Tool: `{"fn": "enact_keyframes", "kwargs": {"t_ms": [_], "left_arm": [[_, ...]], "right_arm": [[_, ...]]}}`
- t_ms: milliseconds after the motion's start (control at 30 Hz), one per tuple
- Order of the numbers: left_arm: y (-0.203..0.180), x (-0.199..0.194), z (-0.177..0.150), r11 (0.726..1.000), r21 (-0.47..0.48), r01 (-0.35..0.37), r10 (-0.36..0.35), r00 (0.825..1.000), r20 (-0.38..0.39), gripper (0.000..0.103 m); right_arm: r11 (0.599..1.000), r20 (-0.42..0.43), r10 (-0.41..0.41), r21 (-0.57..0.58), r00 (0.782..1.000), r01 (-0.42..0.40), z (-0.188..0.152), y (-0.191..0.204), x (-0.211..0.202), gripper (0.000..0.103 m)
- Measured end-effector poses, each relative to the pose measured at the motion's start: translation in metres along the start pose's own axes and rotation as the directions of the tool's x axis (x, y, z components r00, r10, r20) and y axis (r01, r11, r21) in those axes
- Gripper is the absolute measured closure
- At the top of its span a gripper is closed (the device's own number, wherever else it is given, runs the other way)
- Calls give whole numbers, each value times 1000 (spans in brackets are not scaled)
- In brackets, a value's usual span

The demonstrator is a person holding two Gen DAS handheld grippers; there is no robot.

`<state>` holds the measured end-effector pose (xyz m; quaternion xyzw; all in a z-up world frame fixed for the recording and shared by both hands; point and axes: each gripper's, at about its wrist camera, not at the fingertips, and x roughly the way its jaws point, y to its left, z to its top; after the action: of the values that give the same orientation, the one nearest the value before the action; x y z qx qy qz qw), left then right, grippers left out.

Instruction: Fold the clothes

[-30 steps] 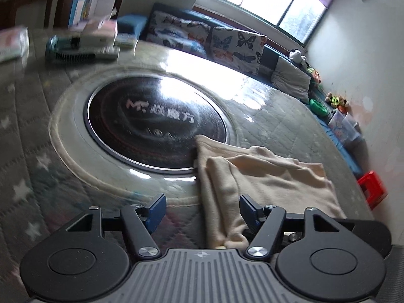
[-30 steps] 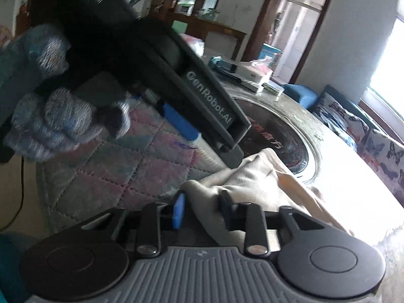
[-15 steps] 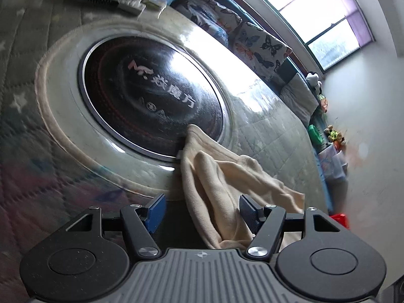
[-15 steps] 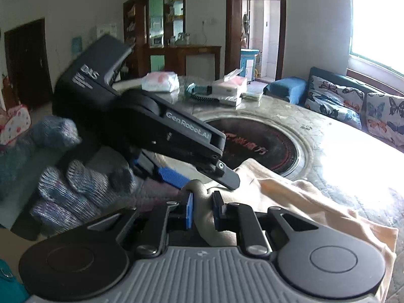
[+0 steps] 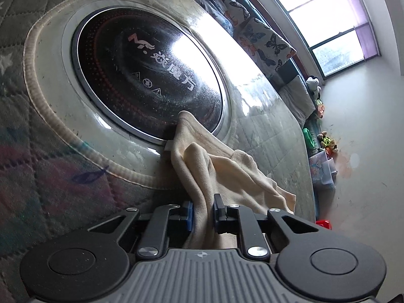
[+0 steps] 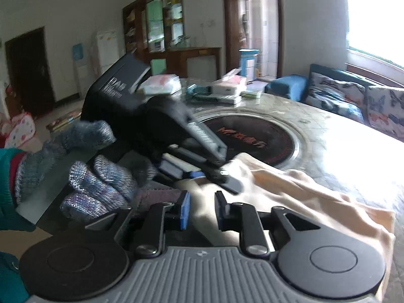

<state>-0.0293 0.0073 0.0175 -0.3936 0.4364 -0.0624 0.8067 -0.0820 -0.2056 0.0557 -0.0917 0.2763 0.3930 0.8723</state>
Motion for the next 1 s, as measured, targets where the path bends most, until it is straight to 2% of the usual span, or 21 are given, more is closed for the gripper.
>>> {"fn": "enact_keyframes", "kwargs": {"t_ms": [67, 200, 300, 333, 367, 433, 533, 733, 800, 933, 1000], "left_arm": [[-2, -1, -2, 1000, 19, -9, 9, 1000, 3, 87], [-8, -3, -5, 998, 53, -25, 25, 1000, 12, 87], [-10, -3, -6, 997, 68, -33, 32, 999, 14, 87], [-10, -3, -7, 997, 74, -38, 37, 999, 16, 87], [-12, -2, -7, 996, 81, -42, 41, 999, 18, 87], [-14, -1, -7, 994, 94, -51, 49, 999, 23, 87], [-16, 0, -7, 993, 106, -59, 57, 998, 26, 87], [-18, 1, -8, 988, 134, -74, 70, 997, 35, 87], [-23, 0, -9, 983, 158, -89, 83, 996, 43, 87], [-39, -2, -11, 970, 221, -102, 90, 994, 65, 87], [-50, -3, -11, 963, 254, -87, 72, 995, 71, 88]], "right_arm": [[999, 7, -38, 35, 999, 38, -2, -13, -10, 82], [980, -18, -189, 56, 982, 190, -12, -44, -22, 80], [940, -62, -312, 126, 948, 318, -22, -83, -25, 78], [923, -76, -347, 153, 935, 354, -26, -96, -26, 74], [906, -85, -374, 179, 923, 384, -30, -107, -27, 70], [878, -99, -410, 228, 907, 422, -38, -128, -29, 70], [846, -123, -416, 310, 901, 433, -48, -155, -29, 69], [830, -121, -355, 416, 927, 372, -60, -178, -22, 70], [836, -106, -334, 426, 937, 346, -60, -176, -22, 90], [839, -74, -352, 417, 933, 349, -58, -168, -30, 93], [838, -47, -365, 419, 930, 351, -54, -163, -38, 94]]}}
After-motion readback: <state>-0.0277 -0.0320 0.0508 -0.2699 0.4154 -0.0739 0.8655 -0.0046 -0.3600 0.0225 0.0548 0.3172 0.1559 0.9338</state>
